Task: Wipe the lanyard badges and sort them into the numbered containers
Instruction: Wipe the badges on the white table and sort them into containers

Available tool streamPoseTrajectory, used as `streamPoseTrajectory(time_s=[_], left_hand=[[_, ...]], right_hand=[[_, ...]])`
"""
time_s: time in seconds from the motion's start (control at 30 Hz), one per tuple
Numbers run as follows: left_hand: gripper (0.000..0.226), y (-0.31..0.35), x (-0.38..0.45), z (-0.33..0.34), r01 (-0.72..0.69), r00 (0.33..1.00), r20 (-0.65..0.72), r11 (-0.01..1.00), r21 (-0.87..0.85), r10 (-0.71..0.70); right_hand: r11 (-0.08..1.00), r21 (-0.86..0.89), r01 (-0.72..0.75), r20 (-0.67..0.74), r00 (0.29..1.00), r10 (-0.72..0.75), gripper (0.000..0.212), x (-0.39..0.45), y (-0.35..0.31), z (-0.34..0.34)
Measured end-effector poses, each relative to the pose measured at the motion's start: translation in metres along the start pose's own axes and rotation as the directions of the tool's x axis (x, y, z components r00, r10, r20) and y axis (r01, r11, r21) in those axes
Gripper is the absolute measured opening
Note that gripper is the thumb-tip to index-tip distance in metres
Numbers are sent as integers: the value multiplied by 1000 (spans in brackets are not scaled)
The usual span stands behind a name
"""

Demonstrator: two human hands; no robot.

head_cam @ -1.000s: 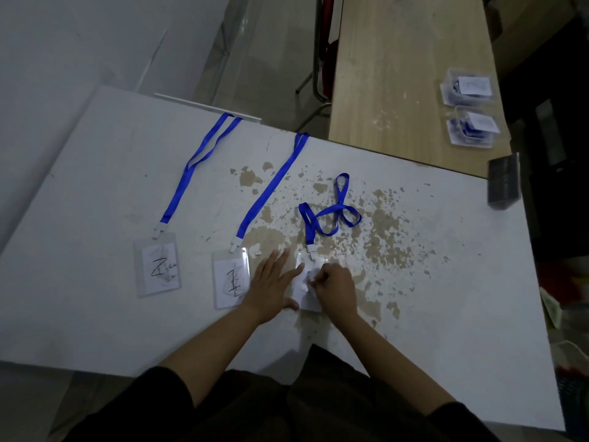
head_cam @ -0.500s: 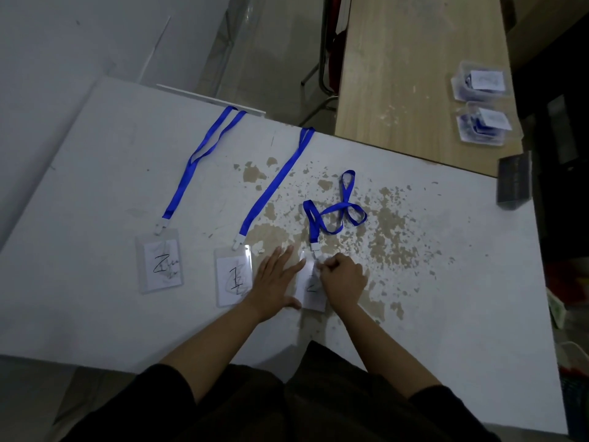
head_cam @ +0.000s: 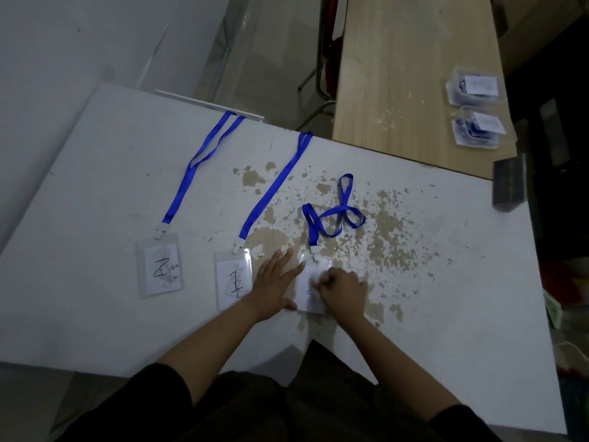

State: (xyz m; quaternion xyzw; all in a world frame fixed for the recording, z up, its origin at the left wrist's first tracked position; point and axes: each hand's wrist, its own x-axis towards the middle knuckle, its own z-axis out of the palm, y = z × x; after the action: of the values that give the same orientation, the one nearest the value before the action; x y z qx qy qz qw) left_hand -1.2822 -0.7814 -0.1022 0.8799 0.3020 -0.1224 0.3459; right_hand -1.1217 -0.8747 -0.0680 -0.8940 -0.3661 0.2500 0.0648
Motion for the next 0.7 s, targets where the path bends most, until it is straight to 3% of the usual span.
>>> streamPoseTrajectory(time_s=[0.1, 0.27, 0.4, 0.57, 0.7], left_hand=[[102, -1, 0, 0, 1, 1000, -7, 1000, -27, -1], [104, -2, 2, 1, 6, 1000, 7, 1000, -29, -5], [105, -2, 2, 1, 4, 1000, 0, 999, -34, -4], [105, -3, 3, 2, -7, 1000, -5, 1000, -20, 7], [104, -2, 2, 1, -1, 1000, -7, 1000, -15, 1]], right_hand=[[993, 73, -89, -87, 992, 95, 19, 6, 5, -8], [978, -155, 143, 10, 990, -143, 20, -22, 10, 9], [998, -37, -48, -78, 996, 45, 11, -3, 6, -2], [977, -155, 149, -14, 988, -153, 20, -23, 2, 12], [998, 4, -64, -97, 993, 64, 13, 6, -7, -4]])
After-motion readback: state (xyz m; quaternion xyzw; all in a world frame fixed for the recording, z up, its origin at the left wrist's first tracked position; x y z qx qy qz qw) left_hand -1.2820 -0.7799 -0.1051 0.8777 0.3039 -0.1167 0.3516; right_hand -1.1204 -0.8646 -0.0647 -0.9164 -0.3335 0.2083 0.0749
